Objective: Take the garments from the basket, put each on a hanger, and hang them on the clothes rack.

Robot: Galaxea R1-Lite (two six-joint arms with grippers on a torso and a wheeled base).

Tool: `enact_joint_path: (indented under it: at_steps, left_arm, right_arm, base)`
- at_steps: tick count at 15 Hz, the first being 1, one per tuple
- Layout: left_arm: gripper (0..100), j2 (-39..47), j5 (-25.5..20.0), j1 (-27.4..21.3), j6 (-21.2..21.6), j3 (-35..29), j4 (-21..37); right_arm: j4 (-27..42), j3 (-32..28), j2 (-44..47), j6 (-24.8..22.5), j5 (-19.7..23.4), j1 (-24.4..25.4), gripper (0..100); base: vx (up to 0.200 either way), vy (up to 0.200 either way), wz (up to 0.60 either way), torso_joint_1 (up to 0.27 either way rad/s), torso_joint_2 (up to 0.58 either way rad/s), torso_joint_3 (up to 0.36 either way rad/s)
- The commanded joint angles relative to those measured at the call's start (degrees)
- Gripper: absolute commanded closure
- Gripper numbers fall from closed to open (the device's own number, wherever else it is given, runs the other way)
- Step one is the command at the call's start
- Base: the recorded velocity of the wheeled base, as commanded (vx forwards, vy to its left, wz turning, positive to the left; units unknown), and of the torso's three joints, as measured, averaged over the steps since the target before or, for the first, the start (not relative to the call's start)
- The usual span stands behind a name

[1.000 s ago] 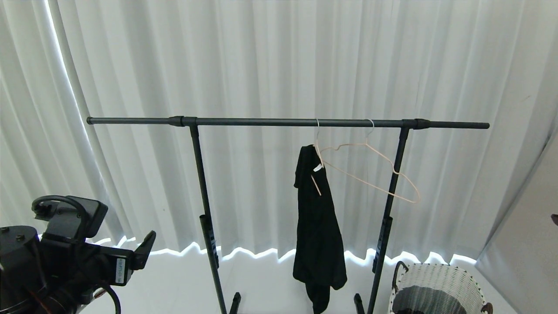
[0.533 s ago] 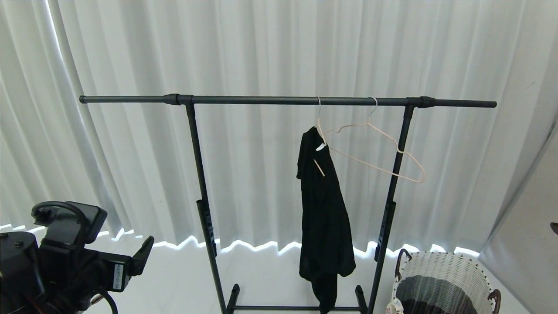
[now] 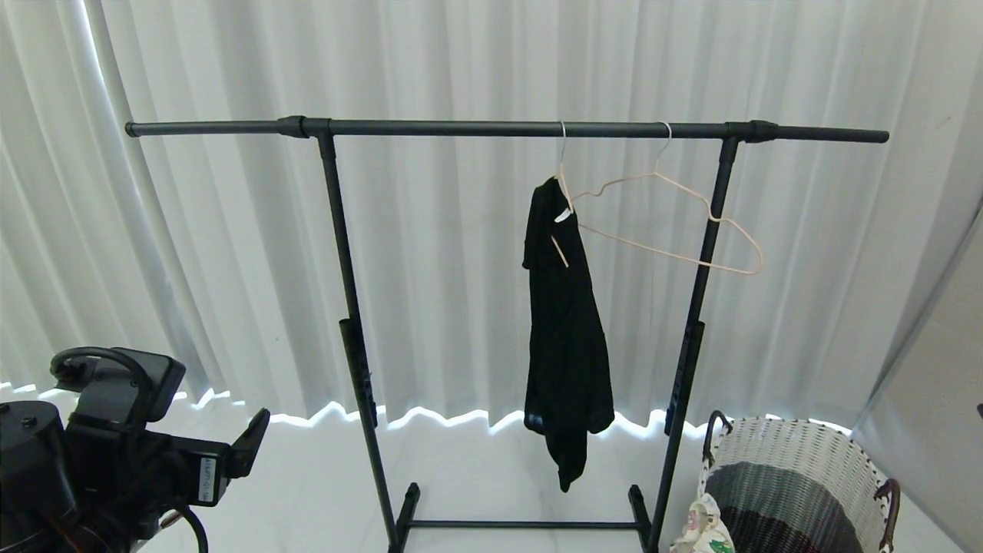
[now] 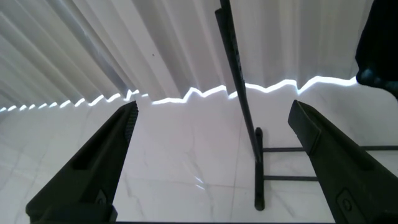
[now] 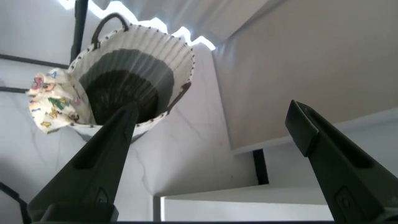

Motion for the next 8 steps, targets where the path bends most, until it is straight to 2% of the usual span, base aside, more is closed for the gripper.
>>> enact_joint_path:
  at_steps: [1, 8]
  left_arm:
    - [0, 0.21, -0.03, 0.06, -0.01, -0.02, -0.03]
    - [0, 0.47, -0.03, 0.06, -0.27, -0.46, -0.03]
  right_arm:
    - [-0.03, 0.84, 0.09, -0.06, 0.01, -0.01, 0]
    - [-0.03, 3.3, 0.18, 0.21, -0.08, -0.01, 0]
  base:
    - [0.0, 0.0, 0.0, -0.183, 0.48, 0.286]
    - [0.0, 0.0, 0.0, -0.163, 0.46, 0.295]
